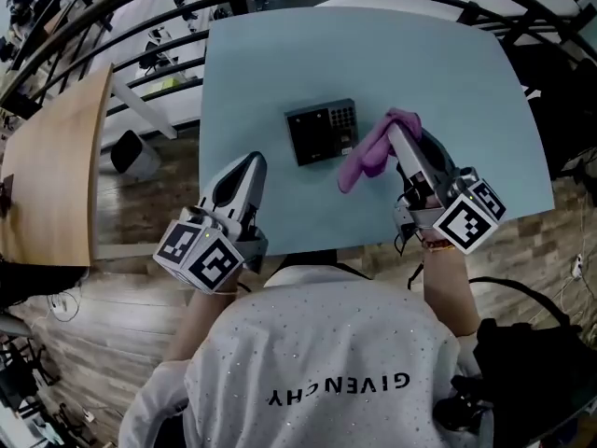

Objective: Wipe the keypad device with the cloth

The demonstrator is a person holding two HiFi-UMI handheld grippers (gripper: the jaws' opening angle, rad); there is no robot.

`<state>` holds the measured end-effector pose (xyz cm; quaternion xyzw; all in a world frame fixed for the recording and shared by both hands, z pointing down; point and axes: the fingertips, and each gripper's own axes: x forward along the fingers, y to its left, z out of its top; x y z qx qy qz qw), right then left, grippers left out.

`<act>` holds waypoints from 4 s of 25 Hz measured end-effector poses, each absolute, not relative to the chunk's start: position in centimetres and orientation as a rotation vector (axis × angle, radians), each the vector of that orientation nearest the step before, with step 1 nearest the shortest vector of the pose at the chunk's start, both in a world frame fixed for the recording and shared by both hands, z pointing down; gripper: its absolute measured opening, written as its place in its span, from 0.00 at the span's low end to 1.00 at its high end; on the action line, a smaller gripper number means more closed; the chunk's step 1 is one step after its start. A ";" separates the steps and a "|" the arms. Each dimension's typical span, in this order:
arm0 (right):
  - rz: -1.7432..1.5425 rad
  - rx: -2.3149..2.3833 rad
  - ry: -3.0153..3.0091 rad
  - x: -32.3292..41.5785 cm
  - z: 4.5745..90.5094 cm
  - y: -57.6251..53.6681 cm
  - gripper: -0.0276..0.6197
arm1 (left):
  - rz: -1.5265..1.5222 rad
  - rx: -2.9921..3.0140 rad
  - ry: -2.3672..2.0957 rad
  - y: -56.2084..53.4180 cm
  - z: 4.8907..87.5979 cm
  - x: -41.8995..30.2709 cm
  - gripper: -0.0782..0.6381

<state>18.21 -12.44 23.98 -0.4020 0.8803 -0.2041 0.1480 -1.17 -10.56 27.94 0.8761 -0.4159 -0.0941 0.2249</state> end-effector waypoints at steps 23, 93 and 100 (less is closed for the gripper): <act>-0.166 -0.972 2.895 11.4 24.6 -24.1 0.11 | -0.111 2.343 -1.141 -18.4 39.1 1.8 0.11; -0.983 -1.682 2.890 18.7 44.1 -29.4 0.11 | -0.179 2.175 -1.175 -22.1 41.7 -0.2 0.11; -1.102 -1.591 2.726 18.5 44.6 -28.5 0.11 | -0.159 2.197 -1.140 -21.1 42.1 0.2 0.11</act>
